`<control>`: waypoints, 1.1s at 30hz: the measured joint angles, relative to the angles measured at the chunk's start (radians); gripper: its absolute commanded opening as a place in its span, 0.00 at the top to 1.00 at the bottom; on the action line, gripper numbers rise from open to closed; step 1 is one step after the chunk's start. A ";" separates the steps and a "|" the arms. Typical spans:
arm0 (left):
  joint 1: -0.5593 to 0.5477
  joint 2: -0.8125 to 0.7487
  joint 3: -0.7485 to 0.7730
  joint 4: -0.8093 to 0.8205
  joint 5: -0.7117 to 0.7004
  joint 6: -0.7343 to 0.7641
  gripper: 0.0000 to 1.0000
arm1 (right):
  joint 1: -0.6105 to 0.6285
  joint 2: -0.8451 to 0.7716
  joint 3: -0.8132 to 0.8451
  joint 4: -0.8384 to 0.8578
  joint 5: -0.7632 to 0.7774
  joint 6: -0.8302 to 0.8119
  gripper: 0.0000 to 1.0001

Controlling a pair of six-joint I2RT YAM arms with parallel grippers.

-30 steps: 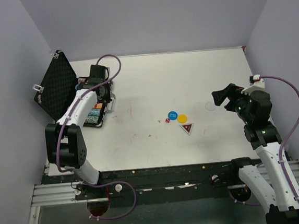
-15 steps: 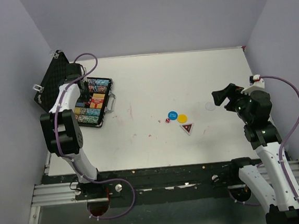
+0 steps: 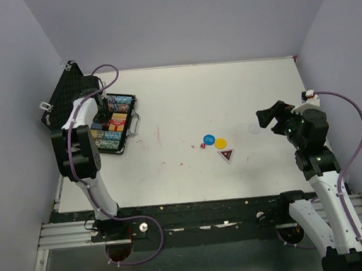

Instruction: Pack up texas hold em set

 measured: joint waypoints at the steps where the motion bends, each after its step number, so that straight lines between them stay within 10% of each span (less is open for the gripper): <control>1: 0.000 0.004 0.002 0.000 0.000 0.000 0.76 | 0.000 0.000 0.000 0.000 0.000 0.000 0.06; 33: 0.001 0.055 0.019 -0.040 0.002 -0.002 0.61 | 0.000 0.003 0.000 0.000 -0.001 0.000 0.06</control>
